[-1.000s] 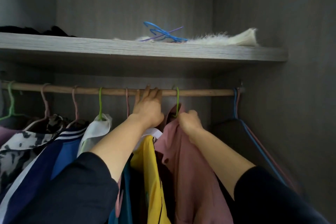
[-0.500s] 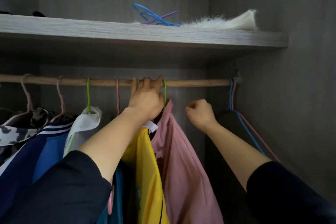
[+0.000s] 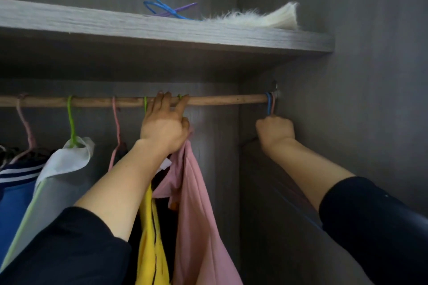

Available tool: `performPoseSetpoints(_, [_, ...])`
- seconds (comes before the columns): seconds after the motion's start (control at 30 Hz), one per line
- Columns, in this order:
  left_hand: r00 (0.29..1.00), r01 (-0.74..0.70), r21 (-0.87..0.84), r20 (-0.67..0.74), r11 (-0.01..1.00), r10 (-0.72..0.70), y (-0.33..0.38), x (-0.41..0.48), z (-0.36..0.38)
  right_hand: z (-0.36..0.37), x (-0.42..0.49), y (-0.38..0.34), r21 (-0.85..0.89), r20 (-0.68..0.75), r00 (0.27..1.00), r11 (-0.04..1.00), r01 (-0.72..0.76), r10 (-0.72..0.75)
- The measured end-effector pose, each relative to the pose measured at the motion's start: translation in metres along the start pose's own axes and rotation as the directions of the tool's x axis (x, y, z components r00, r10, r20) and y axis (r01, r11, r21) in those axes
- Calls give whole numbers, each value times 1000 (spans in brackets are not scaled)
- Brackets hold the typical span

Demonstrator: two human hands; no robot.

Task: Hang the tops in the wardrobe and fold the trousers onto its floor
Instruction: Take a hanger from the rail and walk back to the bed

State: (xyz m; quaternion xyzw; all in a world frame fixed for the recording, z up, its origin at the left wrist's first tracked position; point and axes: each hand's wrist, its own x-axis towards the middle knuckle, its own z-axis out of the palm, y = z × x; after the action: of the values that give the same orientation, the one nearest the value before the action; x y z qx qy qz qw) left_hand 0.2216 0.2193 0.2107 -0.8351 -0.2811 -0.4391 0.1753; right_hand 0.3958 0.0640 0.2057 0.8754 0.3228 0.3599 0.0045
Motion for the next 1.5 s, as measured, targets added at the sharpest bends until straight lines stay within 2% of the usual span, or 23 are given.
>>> performPoseSetpoints(0.17, [1000,-11,-9,-11,1000,11,-4,-1,2,-14,2,-7,229,92,995,972,-54,34])
performPoseSetpoints(0.3, [1000,-7,-27,-9,1000,7,-4,-1,3,-23,5,-21,396,41,998,916,-67,55])
performPoseSetpoints(0.37, [1000,-1,-31,2,1000,1,-5,0,3,-27,5,-29,514,30,997,854,-80,75])
performPoseSetpoints(0.43, [1000,6,-32,14,999,-5,-5,0,2,-30,4,-35,662,49,993,741,-112,106])
performPoseSetpoints(0.47, [1000,7,-38,18,999,-7,-5,0,2,-31,3,-37,748,79,991,650,-133,112])
performPoseSetpoints(0.53, [1000,5,-58,27,998,-4,-6,0,1,-28,-4,-43,900,161,984,397,-178,76])
performPoseSetpoints(0.6, [998,-4,-67,61,998,8,-8,0,-2,-21,-18,-51,955,242,969,165,-246,49])
performPoseSetpoints(0.67, [993,3,-99,116,995,9,-9,-1,-7,-13,-38,-55,956,278,958,76,-283,74])
performPoseSetpoints(0.7, [990,19,-130,139,991,-1,-8,-2,-10,-9,-49,-56,956,270,959,93,-277,83])
performPoseSetpoints(0.77, [985,37,-178,170,983,-7,-1,-9,-13,-4,-71,-55,944,251,963,194,-265,97])
performPoseSetpoints(0.83, [983,4,-170,179,985,27,10,-24,-12,1,-91,-50,923,265,959,263,-281,97])
performPoseSetpoints(0.9, [984,-46,-177,159,983,75,23,-41,-10,6,-113,-43,902,285,953,307,-303,103])
performPoseSetpoints(1.0, [988,-88,-292,98,952,121,42,-67,-10,13,-148,-33,864,313,942,374,-337,125])
performPoseSetpoints(1.1, [982,-79,-356,134,931,135,66,-93,-10,13,-182,-19,834,352,925,401,-379,140])
performPoseSetpoints(1.27, [966,-55,-463,200,885,165,110,-137,-20,-7,-246,21,822,403,905,380,-424,136])
performPoseSetpoints(1.43, [991,-75,-617,41,783,128,155,-197,-41,-33,-323,76,771,454,889,475,-425,59])
performPoseSetpoints(1.5, [994,-82,-664,3,743,112,177,-221,-52,-42,-359,101,765,485,874,467,-444,37])
